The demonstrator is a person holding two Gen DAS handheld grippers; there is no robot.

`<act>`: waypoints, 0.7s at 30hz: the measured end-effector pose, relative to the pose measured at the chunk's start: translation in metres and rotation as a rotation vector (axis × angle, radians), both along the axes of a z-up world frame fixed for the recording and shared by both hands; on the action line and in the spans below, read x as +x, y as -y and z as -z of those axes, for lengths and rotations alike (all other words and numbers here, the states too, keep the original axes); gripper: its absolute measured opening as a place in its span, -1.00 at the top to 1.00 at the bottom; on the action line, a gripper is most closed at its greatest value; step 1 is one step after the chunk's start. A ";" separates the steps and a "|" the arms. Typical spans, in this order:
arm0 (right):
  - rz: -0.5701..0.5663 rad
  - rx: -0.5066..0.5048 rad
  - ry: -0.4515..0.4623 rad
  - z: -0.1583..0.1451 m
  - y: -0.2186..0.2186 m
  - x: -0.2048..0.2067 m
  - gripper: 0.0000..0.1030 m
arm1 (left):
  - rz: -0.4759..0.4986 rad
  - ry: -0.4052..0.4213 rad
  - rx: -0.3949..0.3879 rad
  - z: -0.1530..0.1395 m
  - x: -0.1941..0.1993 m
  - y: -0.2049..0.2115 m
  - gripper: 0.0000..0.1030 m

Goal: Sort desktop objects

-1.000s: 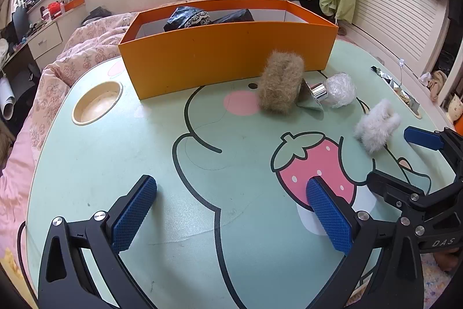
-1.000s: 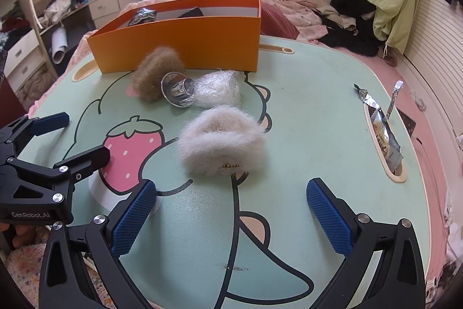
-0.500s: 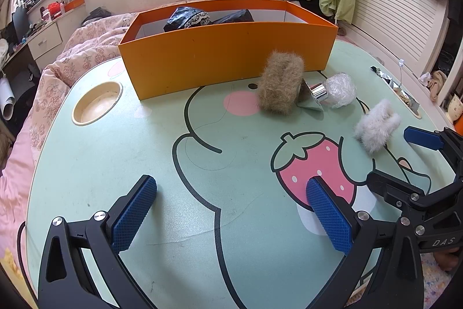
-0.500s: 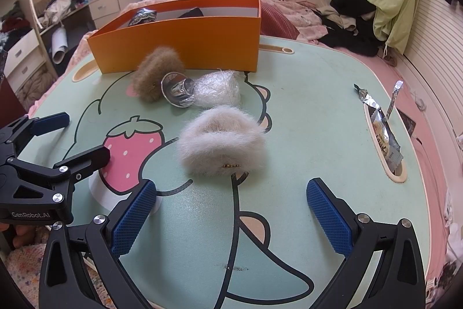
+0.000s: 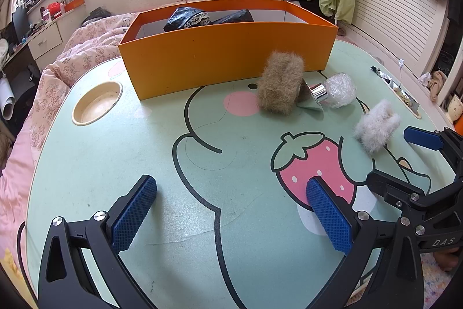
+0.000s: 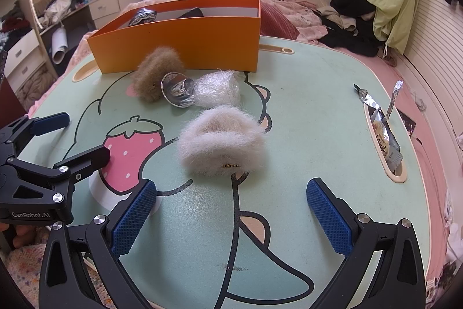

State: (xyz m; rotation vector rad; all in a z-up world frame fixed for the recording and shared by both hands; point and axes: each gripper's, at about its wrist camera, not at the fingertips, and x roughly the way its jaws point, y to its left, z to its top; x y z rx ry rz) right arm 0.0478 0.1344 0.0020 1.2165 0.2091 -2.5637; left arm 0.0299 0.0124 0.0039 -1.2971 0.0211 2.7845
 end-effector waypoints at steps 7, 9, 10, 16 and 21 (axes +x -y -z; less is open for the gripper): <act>0.000 0.000 0.000 0.000 0.000 0.000 -1.00 | 0.000 0.000 0.000 0.000 0.000 0.000 -1.00; 0.000 0.000 0.000 0.000 0.000 0.000 -1.00 | 0.000 0.000 0.000 0.000 0.000 0.000 -1.00; 0.000 0.000 0.000 0.000 0.000 0.000 -1.00 | 0.000 0.000 0.000 0.000 0.000 0.000 -1.00; 0.000 0.000 -0.001 0.000 0.000 0.000 -1.00 | 0.000 0.000 0.000 0.000 0.000 0.000 -0.99; 0.000 -0.001 -0.001 0.001 -0.001 0.000 -1.00 | 0.000 -0.001 0.000 0.001 0.001 0.000 -0.99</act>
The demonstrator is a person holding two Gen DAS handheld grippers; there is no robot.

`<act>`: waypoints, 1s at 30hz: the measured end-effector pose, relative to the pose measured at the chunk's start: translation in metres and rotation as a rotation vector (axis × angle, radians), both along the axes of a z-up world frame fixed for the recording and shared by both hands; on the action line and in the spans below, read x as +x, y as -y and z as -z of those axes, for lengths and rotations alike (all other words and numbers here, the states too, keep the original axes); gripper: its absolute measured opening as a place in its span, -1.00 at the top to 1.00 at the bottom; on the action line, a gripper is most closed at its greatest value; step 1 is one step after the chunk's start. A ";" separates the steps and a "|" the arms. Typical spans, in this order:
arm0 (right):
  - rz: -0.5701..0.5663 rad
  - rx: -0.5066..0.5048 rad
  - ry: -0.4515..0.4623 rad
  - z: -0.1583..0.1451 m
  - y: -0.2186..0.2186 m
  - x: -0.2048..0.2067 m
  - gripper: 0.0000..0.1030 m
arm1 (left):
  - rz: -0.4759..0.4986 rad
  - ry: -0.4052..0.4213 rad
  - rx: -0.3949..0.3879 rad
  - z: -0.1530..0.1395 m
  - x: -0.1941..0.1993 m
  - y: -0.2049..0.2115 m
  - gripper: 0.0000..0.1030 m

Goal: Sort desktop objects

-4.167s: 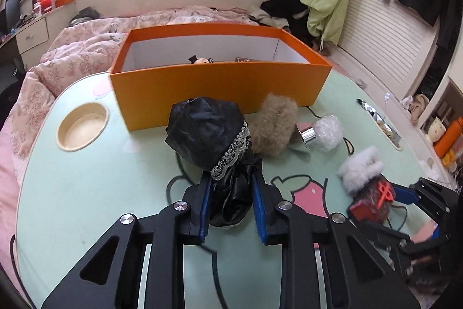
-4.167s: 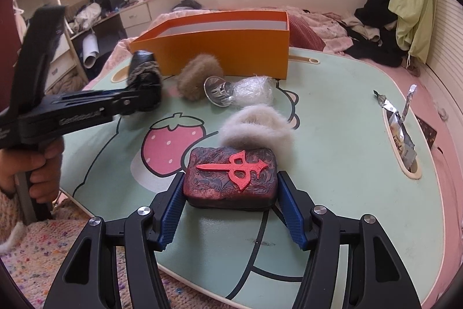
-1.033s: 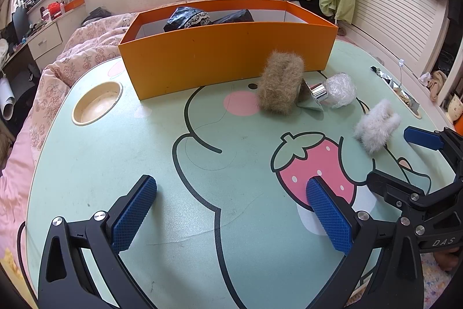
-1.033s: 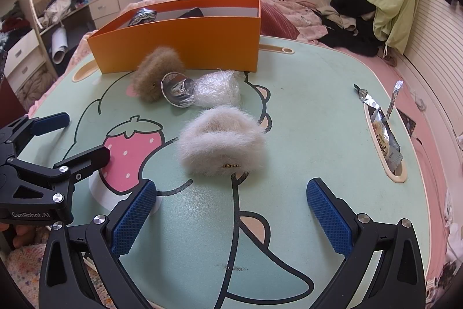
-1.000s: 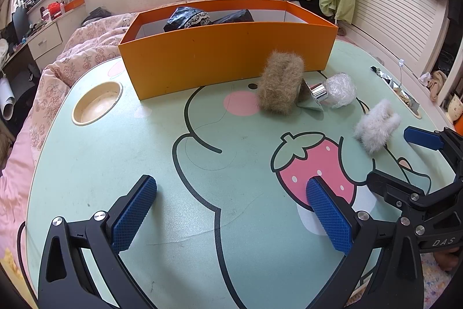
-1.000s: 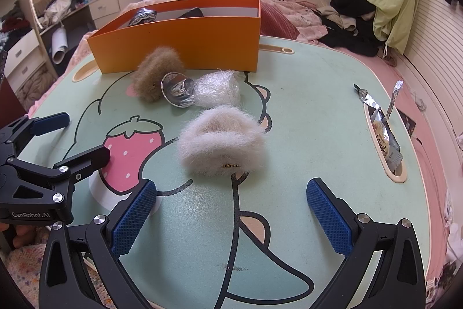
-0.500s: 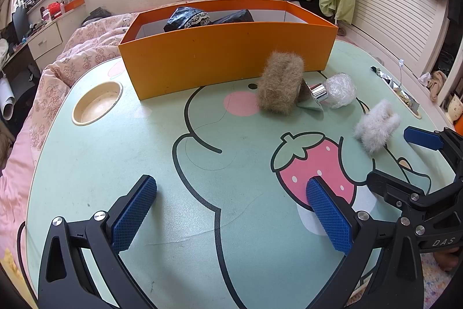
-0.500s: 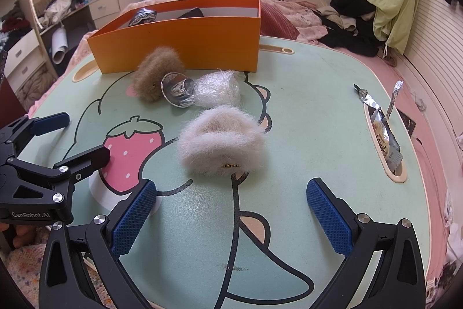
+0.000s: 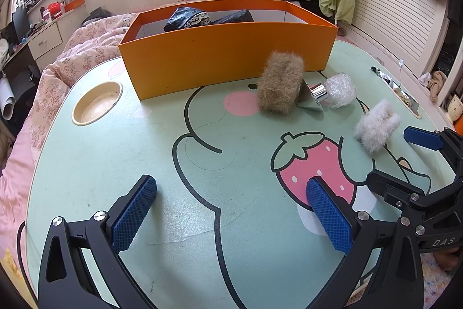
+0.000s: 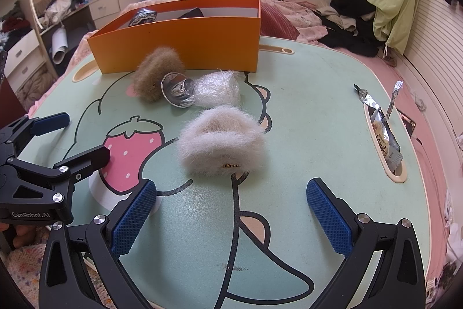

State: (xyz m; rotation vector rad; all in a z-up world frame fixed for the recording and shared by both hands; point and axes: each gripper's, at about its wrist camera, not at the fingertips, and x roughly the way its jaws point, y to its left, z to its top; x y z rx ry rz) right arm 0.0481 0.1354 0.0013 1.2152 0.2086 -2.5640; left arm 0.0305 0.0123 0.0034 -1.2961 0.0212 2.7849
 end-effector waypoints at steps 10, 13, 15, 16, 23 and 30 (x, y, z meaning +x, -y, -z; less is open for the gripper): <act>0.000 0.005 0.009 -0.003 0.002 -0.005 -1.00 | 0.000 0.000 0.000 0.000 0.000 0.000 -1.00; 0.007 -0.019 0.014 -0.007 0.001 -0.012 -1.00 | 0.000 -0.001 0.001 0.001 0.000 0.000 -1.00; 0.011 -0.069 0.022 -0.010 -0.004 -0.017 -1.00 | 0.000 -0.001 0.000 0.001 0.000 0.000 -1.00; 0.017 -0.098 0.028 -0.011 -0.007 -0.019 -1.00 | 0.000 -0.001 0.001 0.001 0.000 0.000 -0.99; 0.036 -0.182 0.043 -0.018 -0.011 -0.034 -0.85 | 0.000 -0.001 0.000 0.001 0.001 0.000 -1.00; -0.027 -0.054 0.005 -0.017 0.017 -0.032 0.20 | 0.001 -0.002 0.001 0.000 0.000 0.000 -1.00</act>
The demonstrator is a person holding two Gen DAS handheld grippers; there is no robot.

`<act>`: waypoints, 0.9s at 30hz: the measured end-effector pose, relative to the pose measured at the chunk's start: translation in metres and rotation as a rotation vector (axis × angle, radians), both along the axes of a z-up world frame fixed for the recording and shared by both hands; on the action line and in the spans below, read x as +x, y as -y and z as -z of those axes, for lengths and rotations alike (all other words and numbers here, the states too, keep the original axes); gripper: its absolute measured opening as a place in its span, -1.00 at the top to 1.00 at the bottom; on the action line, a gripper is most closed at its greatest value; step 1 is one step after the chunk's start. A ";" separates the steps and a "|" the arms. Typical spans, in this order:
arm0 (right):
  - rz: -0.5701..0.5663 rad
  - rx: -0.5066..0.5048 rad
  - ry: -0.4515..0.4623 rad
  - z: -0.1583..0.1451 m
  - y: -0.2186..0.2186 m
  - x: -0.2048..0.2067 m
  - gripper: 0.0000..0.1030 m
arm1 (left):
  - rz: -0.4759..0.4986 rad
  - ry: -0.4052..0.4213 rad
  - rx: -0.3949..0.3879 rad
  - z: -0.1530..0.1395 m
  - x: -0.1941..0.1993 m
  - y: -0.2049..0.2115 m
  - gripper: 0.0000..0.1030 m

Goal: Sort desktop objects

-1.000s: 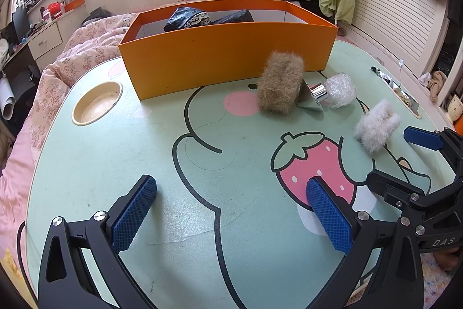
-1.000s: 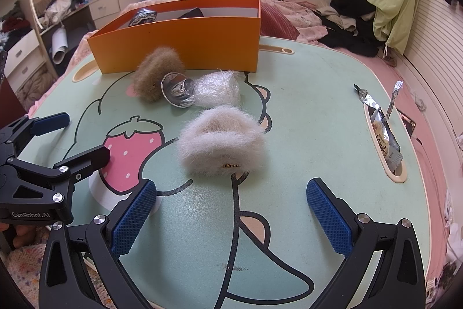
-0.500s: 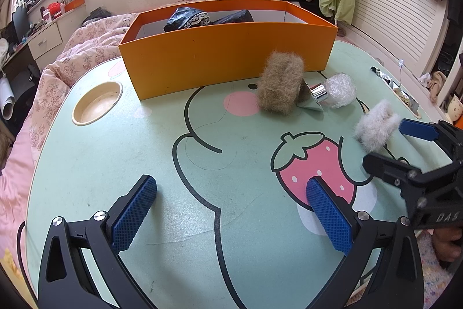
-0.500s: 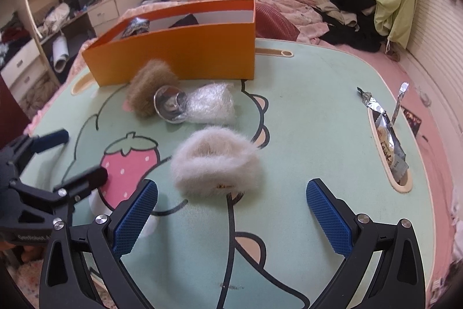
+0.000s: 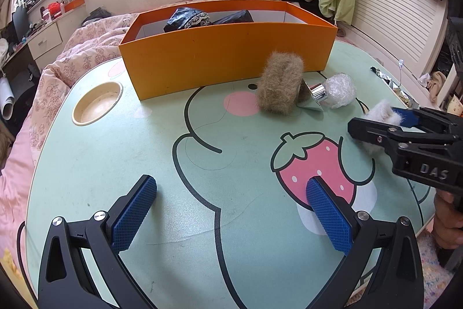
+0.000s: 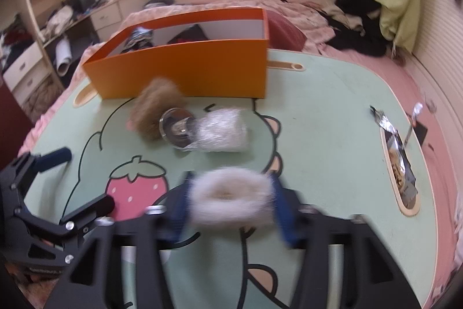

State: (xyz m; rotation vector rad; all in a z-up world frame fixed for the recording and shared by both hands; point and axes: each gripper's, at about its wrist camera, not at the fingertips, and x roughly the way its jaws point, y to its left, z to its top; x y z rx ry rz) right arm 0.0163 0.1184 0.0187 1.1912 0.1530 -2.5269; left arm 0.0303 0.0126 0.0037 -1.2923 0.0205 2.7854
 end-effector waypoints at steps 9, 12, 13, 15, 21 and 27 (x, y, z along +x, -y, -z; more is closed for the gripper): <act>-0.072 -0.029 -0.067 0.001 -0.019 0.039 0.20 | 0.000 0.000 0.000 0.000 0.000 0.000 -0.99; -0.073 -0.042 -0.074 0.009 -0.024 0.045 0.19 | 0.000 -0.001 -0.001 0.000 0.000 0.001 -0.99; -0.064 -0.047 -0.071 0.010 -0.026 0.043 0.19 | 0.000 -0.001 -0.001 0.000 0.000 0.001 -0.99; -0.052 -0.030 -0.075 0.012 -0.025 0.041 0.13 | -0.001 -0.001 0.000 0.000 0.001 0.001 -0.99; -0.044 0.035 -0.074 0.017 -0.017 0.039 -0.93 | -0.001 -0.002 0.000 -0.001 0.001 0.001 -0.99; 0.011 0.045 -0.054 0.019 -0.023 0.032 -1.00 | -0.003 -0.002 -0.001 0.000 0.001 0.000 -1.00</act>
